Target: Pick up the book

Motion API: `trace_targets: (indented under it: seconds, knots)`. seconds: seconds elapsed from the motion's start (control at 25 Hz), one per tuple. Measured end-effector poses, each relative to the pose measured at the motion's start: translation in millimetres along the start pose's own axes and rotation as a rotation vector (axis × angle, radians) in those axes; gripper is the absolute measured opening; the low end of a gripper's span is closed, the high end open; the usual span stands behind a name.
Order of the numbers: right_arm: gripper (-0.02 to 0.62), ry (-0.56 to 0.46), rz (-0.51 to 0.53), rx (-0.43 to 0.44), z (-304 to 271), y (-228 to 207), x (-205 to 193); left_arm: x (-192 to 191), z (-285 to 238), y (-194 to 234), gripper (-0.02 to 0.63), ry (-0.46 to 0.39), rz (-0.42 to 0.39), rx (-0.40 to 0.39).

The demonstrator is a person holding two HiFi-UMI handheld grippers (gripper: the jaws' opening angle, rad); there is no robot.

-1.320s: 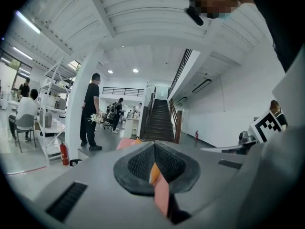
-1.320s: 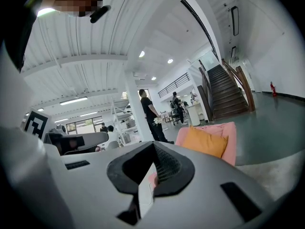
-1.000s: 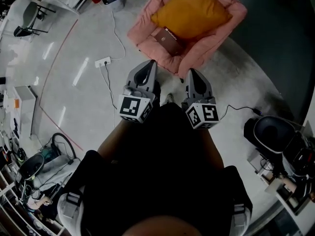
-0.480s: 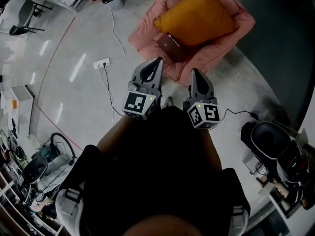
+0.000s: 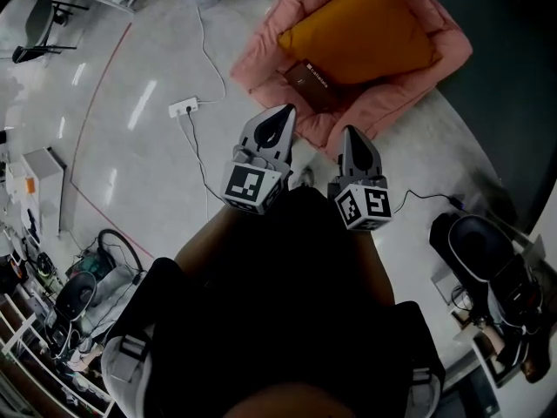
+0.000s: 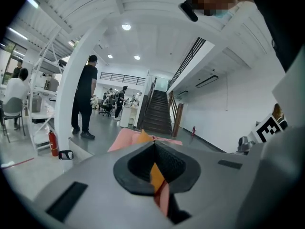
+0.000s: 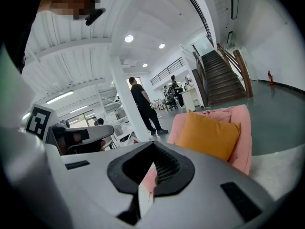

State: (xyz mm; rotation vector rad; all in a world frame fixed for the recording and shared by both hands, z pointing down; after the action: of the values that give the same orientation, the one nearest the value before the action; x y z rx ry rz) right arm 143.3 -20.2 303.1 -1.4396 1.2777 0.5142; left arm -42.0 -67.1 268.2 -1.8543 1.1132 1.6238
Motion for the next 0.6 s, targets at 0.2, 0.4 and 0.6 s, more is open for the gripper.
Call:
trace_targets:
  seconds: [0.2, 0.4, 0.6]
  knots:
    - [0.002, 0.029, -0.007, -0.025, -9.9, -6.8, -4.4, -6.5, -14.3, 4.9, 0.008, 0.038, 0.015, -0.022]
    - [0.002, 0.053, -0.02, -0.06, -42.9, -19.3, -10.8, -16.1, -40.8, 29.6, 0.008, 0.06, 0.018, -0.026]
    - [0.002, 0.077, -0.027, -0.071, -78.8, -28.0, -17.9, -29.3, -65.8, 58.1, 0.008, 0.092, 0.03, -0.022]
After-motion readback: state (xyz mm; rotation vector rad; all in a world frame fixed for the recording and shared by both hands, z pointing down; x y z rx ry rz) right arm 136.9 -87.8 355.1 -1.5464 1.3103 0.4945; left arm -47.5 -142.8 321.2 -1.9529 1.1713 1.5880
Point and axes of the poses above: the fingertips, and each gripper's own axes: z backward along the fingers, y to its left, x out of its top, the point moved 8 cm from there along z, backward along the fingers, and after that the axes turned 4 degrees about -z, right-handed, at the moved point
